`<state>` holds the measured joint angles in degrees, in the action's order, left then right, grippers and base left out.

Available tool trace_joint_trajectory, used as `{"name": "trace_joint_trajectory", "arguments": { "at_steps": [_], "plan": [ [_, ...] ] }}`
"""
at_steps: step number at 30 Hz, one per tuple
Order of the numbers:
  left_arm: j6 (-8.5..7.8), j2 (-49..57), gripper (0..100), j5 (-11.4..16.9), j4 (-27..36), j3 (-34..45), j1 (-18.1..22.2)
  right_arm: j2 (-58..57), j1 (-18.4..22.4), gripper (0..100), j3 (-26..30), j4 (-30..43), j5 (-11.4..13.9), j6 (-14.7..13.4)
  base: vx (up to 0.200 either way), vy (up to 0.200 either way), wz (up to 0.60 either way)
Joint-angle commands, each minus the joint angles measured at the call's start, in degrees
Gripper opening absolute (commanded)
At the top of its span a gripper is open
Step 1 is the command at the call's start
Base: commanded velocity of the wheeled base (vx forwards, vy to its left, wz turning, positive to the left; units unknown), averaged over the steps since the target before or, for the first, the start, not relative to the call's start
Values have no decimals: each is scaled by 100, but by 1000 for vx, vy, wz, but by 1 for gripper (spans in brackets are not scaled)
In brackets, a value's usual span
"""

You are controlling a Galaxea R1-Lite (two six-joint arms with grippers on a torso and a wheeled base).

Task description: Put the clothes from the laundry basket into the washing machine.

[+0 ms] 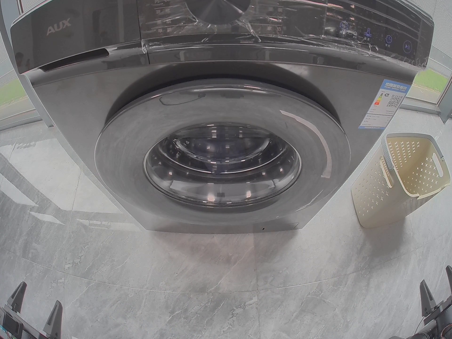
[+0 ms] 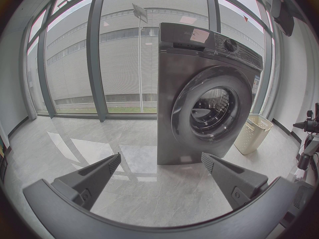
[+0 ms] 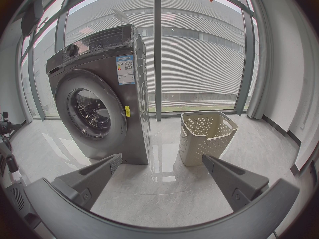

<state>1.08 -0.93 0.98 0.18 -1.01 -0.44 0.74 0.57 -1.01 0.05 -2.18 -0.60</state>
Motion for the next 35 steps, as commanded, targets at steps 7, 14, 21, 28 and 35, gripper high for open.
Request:
{"name": "trace_joint_trajectory", "arguments": {
  "at_steps": [7, 14, 21, 28, 35],
  "plan": [
    [15, 93, 100, -1, -1, 92, 0, -74, 4, 100, 101, -5, 25, -2, 0, 0, 0],
    [23, 93, 100, -1, -1, 92, 0, -74, 4, 100, 101, -5, 16, 7, 0, 0, 0],
    [32, 93, 100, -10, -1, 92, 0, -74, 4, 100, 101, -5, 25, -2, 0, 0, 0],
    [58, 93, 100, -10, -1, 92, 0, -74, -5, 100, 101, -5, 16, -2, 0, 0, 0],
    [129, 93, 100, -36, -1, 92, 0, -74, -5, 100, 101, -5, 7, -19, 0, 0, 0]
  ]
}}
